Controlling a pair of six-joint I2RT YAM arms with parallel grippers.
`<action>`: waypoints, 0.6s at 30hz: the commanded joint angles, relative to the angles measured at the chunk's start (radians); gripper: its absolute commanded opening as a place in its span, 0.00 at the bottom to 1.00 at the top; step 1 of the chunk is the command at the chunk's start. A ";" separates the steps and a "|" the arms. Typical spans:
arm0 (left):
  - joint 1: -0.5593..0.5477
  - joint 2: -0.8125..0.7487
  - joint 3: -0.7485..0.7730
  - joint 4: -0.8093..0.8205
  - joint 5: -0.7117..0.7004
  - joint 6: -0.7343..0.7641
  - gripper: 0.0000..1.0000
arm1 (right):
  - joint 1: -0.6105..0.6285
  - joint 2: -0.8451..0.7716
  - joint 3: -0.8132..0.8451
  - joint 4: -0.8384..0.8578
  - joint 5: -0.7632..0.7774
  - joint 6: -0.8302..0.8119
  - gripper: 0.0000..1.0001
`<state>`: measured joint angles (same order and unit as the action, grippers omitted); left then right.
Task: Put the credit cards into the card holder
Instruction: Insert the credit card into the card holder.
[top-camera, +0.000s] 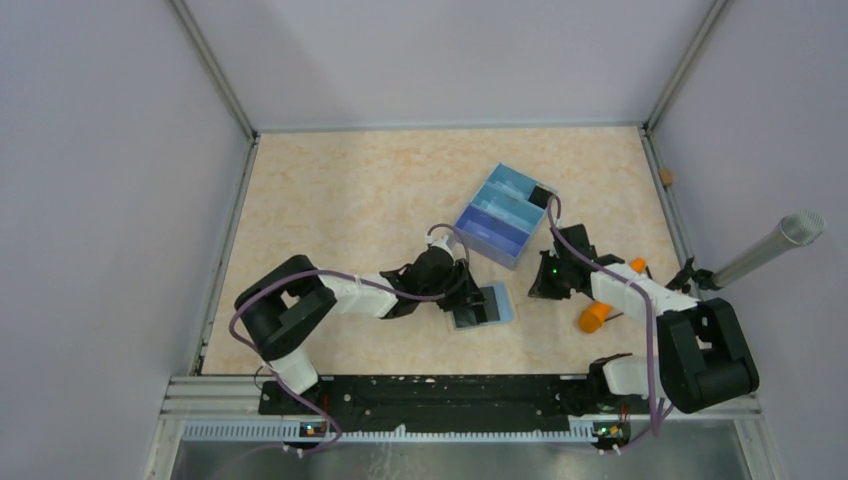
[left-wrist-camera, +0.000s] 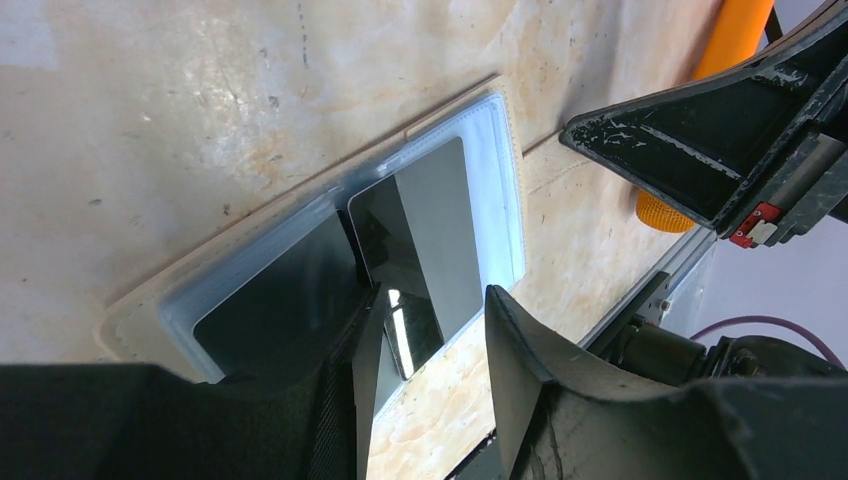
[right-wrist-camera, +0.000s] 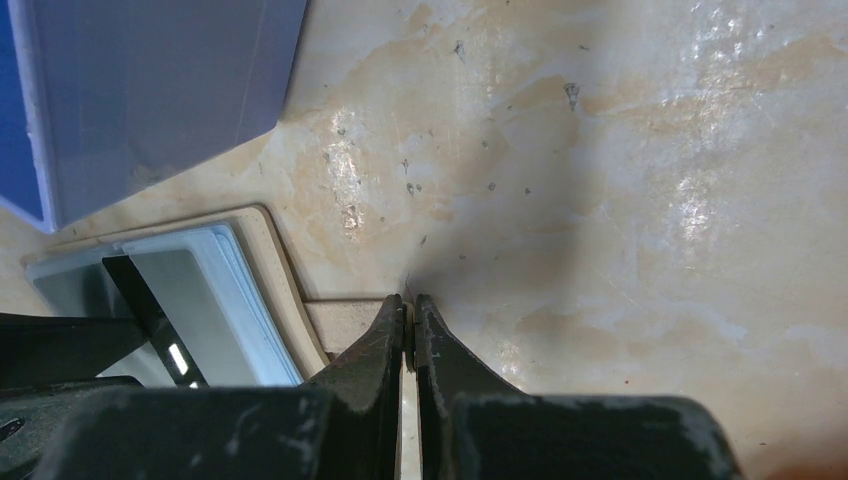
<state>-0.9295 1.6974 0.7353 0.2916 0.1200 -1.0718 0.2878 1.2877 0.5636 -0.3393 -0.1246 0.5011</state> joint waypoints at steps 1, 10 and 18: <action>-0.005 0.061 -0.009 -0.116 -0.007 0.026 0.47 | -0.003 -0.026 -0.001 -0.031 0.086 -0.018 0.00; -0.010 0.092 0.000 0.016 0.052 -0.011 0.46 | -0.003 -0.030 -0.012 -0.026 0.081 -0.011 0.00; -0.021 0.076 0.007 0.068 0.051 -0.037 0.45 | -0.004 -0.046 -0.001 -0.040 0.071 -0.012 0.00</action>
<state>-0.9409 1.7607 0.7448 0.3840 0.1711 -1.1042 0.2878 1.2758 0.5625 -0.3611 -0.1093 0.5011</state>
